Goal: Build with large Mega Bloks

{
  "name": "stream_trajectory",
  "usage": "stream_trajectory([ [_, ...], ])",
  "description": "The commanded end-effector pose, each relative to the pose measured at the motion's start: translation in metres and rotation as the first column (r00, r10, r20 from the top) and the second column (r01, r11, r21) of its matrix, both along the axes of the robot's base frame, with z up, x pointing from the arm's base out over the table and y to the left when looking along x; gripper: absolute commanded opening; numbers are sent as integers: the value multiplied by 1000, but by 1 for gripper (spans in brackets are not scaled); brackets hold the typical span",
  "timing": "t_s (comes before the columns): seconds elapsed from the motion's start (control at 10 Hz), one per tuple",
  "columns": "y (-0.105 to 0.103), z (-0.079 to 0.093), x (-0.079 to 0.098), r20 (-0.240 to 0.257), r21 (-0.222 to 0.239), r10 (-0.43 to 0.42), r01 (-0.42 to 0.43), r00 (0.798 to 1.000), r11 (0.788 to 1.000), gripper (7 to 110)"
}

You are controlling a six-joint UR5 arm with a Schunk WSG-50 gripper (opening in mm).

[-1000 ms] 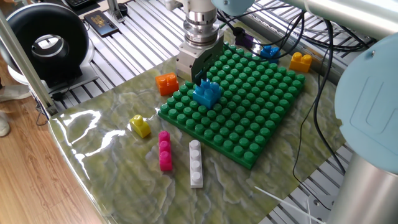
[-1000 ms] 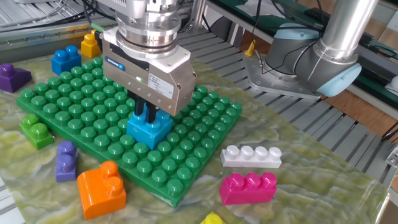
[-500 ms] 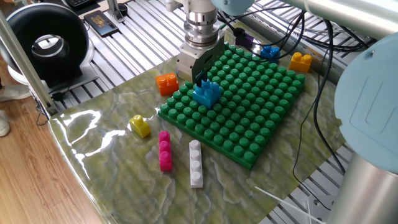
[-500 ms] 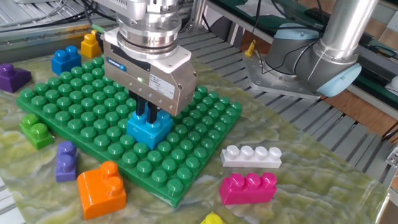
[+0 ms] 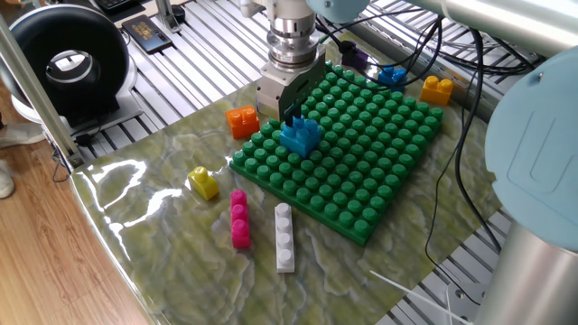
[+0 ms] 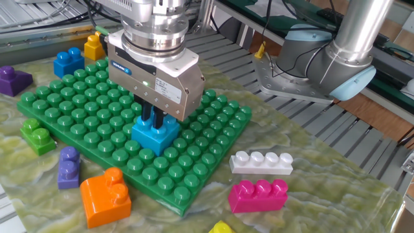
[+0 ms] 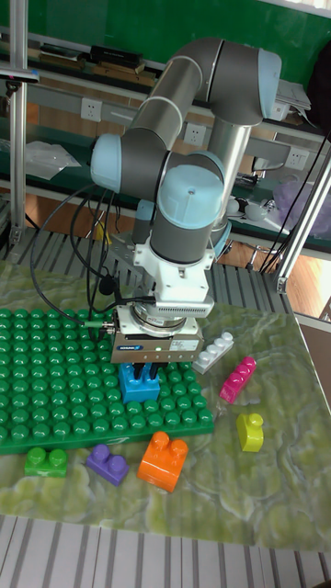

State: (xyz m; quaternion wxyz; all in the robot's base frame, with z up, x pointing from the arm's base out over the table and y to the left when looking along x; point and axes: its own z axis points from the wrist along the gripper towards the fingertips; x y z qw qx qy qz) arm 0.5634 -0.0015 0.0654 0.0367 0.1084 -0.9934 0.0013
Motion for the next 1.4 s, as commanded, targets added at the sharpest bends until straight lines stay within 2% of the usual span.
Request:
stream_trajectory([
  [0.0,1,0,0,0,9,-4,4,1000,1000,22],
  [0.9,1,-3,-2,-3,8,-1,1,1000,1000,22],
  [1.3,3,8,-14,-31,31,11,-10,999,999,22],
])
